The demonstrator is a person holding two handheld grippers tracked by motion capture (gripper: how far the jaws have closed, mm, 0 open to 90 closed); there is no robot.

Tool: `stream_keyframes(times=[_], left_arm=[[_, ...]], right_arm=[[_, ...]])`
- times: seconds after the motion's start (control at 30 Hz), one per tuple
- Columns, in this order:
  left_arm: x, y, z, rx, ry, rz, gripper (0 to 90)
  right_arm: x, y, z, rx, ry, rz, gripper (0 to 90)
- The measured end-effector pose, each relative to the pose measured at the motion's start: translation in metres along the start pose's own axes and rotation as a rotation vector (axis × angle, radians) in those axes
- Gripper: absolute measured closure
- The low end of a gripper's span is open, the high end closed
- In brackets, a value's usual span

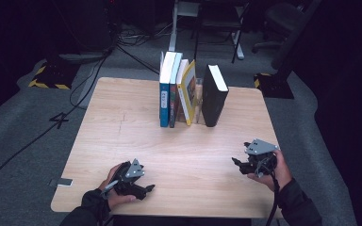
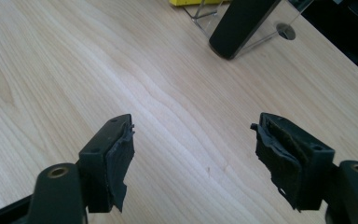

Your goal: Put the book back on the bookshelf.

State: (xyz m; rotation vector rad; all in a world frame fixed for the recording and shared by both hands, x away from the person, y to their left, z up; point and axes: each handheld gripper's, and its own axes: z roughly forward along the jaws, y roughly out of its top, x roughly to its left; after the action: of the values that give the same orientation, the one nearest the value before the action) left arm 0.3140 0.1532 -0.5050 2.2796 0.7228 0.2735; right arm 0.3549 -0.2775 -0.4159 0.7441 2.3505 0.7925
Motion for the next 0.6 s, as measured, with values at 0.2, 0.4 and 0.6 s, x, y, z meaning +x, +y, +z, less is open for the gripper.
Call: stream_keyframes(times=[0.2,0.4,0.6], left_arm=[[0.0,0.0,0.0,-0.002,0.002,-0.004,16.8],[0.0,0.0,0.0,-0.001,0.002,-0.005,16.8],[0.0,0.0,0.0,-0.002,0.001,-0.005,16.8]], right_arm=[[0.002,-0.019,0.001,0.003,0.025,0.009,27.5],[0.004,-0.037,0.001,0.01,0.031,0.031,27.4],[0.005,-0.059,0.001,0.024,0.061,0.057,27.9]])
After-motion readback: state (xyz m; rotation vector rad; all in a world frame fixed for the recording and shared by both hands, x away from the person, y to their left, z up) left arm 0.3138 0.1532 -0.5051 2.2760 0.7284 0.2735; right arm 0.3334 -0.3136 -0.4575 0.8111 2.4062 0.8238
